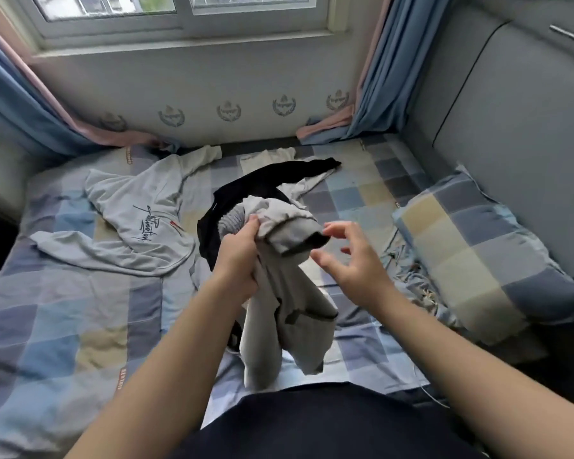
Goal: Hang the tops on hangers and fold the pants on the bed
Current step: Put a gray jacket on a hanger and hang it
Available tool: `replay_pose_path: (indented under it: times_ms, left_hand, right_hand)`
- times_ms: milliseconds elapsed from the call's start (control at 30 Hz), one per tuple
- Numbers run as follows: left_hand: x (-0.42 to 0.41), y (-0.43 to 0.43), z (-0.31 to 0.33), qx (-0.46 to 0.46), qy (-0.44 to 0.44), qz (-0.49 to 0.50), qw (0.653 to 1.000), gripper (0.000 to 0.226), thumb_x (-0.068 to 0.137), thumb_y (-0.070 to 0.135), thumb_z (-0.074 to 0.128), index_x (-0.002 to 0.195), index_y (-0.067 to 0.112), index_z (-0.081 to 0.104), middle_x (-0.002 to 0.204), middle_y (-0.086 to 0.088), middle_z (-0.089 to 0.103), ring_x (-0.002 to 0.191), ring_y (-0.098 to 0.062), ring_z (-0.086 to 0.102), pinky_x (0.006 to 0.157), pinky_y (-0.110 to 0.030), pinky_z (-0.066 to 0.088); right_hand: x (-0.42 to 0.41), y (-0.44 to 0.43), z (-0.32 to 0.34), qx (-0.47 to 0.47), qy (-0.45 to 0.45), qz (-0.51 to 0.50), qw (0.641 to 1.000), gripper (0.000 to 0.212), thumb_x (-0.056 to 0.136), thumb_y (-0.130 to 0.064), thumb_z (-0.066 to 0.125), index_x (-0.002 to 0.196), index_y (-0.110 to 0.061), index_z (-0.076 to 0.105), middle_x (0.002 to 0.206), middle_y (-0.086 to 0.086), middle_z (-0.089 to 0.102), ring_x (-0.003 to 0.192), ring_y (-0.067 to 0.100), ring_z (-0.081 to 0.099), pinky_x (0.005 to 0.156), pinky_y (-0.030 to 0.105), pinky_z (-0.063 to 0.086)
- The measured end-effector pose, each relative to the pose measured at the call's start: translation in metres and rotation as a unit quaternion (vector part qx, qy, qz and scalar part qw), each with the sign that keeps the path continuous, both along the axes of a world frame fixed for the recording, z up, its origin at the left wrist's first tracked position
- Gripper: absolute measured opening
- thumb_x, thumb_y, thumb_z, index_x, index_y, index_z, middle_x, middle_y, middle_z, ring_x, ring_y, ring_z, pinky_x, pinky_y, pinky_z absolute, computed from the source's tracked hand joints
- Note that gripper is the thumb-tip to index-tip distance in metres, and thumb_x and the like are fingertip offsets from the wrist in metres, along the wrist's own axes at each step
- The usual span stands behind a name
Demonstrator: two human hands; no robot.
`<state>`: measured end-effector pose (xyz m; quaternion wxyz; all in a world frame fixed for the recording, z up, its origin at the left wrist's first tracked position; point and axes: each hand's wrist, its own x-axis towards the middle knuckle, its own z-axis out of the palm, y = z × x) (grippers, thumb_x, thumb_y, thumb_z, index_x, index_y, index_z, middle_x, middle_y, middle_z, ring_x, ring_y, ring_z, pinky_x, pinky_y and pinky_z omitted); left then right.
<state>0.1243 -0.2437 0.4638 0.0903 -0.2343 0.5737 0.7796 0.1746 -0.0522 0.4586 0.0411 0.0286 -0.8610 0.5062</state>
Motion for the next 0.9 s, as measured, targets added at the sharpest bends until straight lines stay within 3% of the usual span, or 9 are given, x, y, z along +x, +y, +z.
replay_pose_path:
  times_ms: [100,167,233,333,433,633,733,833,900]
  left_hand:
    - [-0.007,-0.001,0.012,0.052,0.0,0.013,0.999,0.025,0.102,0.034,0.058,0.101,0.015,0.075,0.102,-0.011,0.078,0.091,-0.024,0.076,0.077,-0.038,0.061]
    - [-0.006,0.0,0.02,0.08,-0.003,0.009,0.997,0.025,0.102,0.032,0.058,0.108,0.016,0.075,0.104,-0.011,0.077,0.095,-0.025,0.075,0.078,-0.039,0.062]
    - [-0.005,0.003,0.026,0.094,-0.017,0.002,0.995,0.028,0.102,0.033,0.058,0.117,0.014,0.072,0.107,-0.013,0.076,0.1,-0.027,0.074,0.085,-0.044,0.061]
    - [-0.006,0.005,0.032,0.1,-0.02,-0.002,0.995,0.031,0.102,0.034,0.058,0.123,0.014,0.07,0.112,-0.013,0.075,0.103,-0.027,0.073,0.087,-0.045,0.061]
    - [-0.013,-0.005,0.032,0.077,-0.002,0.025,0.997,0.036,0.102,0.039,0.058,0.121,0.011,0.069,0.115,-0.012,0.074,0.104,-0.024,0.073,0.088,-0.039,0.06]
    - [-0.011,-0.015,0.021,-0.224,0.052,-0.138,0.963,0.047,0.095,0.038,0.068,0.129,0.007,0.064,0.127,-0.011,0.067,0.117,-0.024,0.064,0.107,-0.045,0.049]
    - [0.017,0.0,0.014,-0.244,0.086,-0.248,0.934,0.042,0.086,0.043,0.077,0.118,0.018,0.066,0.115,-0.006,0.07,0.105,-0.018,0.07,0.094,-0.042,0.058]
    - [0.04,0.014,0.002,-0.251,0.115,-0.377,0.884,0.064,0.07,0.054,0.084,0.122,0.027,0.057,0.115,0.005,0.065,0.103,-0.006,0.066,0.088,-0.029,0.057]
    - [0.047,0.022,-0.011,-0.237,0.156,-0.401,0.871,0.068,0.072,0.039,0.086,0.129,0.025,0.052,0.115,0.005,0.065,0.104,-0.007,0.064,0.089,-0.029,0.055]
  right_hand:
    - [0.03,-0.015,-0.038,-0.036,-0.109,0.021,0.993,0.07,0.068,-0.059,0.074,0.125,-0.023,0.053,0.123,-0.004,0.053,0.118,0.012,0.051,0.097,0.023,0.042]
    - [0.032,-0.021,-0.056,-0.002,-0.179,0.064,0.982,0.084,0.064,-0.061,0.075,0.136,-0.029,0.046,0.129,-0.005,0.048,0.123,0.015,0.046,0.1,0.035,0.045]
    - [0.023,-0.022,-0.068,0.063,-0.186,0.083,0.977,0.071,0.07,-0.055,0.072,0.133,-0.029,0.051,0.126,-0.001,0.051,0.119,0.022,0.048,0.097,0.045,0.047]
    - [0.008,-0.014,-0.078,0.108,-0.177,0.055,0.977,0.03,0.088,-0.035,0.063,0.115,-0.022,0.067,0.112,0.008,0.068,0.107,0.032,0.061,0.087,0.042,0.049]
    - [-0.002,0.004,-0.072,0.125,-0.165,0.02,0.978,0.02,0.097,-0.025,0.063,0.113,-0.018,0.072,0.106,0.014,0.073,0.102,0.03,0.066,0.084,0.041,0.051]
    - [-0.032,0.018,-0.01,-0.065,-0.167,-0.066,0.982,0.039,0.097,-0.024,0.062,0.088,0.013,0.059,0.077,0.009,0.057,0.075,0.016,0.052,0.067,0.034,0.042]
    - [-0.039,0.006,0.01,-0.153,-0.19,-0.092,0.965,0.039,0.1,-0.02,0.06,0.098,0.019,0.057,0.084,0.013,0.06,0.078,0.019,0.058,0.07,0.032,0.047]
    - [-0.046,-0.006,0.026,-0.275,-0.228,-0.134,0.924,0.021,0.102,-0.016,0.055,0.091,0.0,0.063,0.085,0.012,0.067,0.077,0.019,0.065,0.071,0.031,0.053]
    - [-0.05,-0.009,0.034,-0.341,-0.246,-0.144,0.896,0.019,0.102,-0.017,0.053,0.091,-0.006,0.064,0.085,0.011,0.068,0.078,0.02,0.067,0.072,0.033,0.055]
